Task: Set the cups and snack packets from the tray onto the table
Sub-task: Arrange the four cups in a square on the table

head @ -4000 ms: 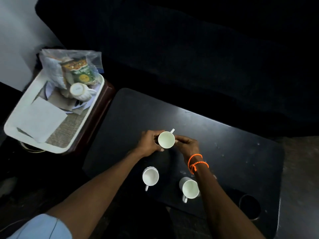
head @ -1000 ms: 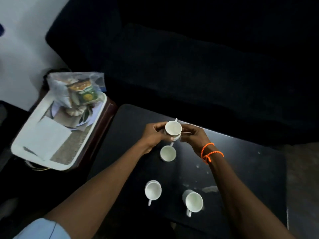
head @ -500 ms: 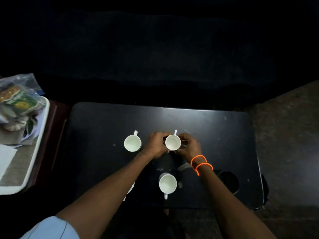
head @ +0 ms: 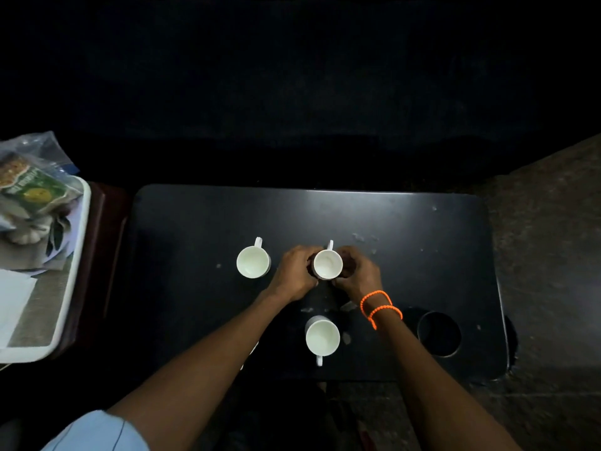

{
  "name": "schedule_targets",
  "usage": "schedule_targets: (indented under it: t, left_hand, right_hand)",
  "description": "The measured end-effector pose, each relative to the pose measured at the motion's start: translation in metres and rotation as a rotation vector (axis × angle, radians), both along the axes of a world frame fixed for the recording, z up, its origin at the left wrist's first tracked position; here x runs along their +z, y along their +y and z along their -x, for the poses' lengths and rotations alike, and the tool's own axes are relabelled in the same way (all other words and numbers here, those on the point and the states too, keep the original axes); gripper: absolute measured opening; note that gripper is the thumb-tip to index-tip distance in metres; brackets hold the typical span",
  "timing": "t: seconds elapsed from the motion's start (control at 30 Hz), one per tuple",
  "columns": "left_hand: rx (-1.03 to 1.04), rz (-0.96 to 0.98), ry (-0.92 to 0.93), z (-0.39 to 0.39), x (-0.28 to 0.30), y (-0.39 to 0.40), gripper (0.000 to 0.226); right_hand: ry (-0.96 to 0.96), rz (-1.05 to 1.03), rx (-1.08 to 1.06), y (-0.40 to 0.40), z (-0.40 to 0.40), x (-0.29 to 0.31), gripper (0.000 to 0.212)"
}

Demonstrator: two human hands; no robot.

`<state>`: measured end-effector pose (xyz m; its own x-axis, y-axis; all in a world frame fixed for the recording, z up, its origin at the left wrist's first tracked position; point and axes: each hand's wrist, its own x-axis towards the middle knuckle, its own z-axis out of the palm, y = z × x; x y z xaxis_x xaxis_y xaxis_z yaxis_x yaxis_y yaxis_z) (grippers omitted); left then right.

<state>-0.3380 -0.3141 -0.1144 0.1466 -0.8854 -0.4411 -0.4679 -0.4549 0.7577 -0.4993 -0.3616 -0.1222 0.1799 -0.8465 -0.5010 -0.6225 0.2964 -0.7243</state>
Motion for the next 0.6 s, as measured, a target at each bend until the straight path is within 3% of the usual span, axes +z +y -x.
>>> schedule_targets:
  t: [0.13,0.3,0.43,0.6]
  left_hand:
    - [0.167,0.032,-0.012,0.0,0.001,0.029,0.067]
    - [0.363,0.11,0.042,0.008,0.015,0.089,0.054]
    - [0.443,0.121,-0.025,0.007,0.023,0.142,0.048]
    - [0.507,0.12,-0.228,0.002,0.031,0.192,0.053]
  right_hand:
    - [0.099,0.074,-0.218,0.02,0.005,0.001,0.057]
    - [0.097,0.117,-0.395,0.068,0.009,0.012,0.046]
    - [0.119,0.234,-0.401,0.116,0.007,0.019,0.039]
    - [0.135,0.301,-0.281,0.164,0.003,0.023,0.05]
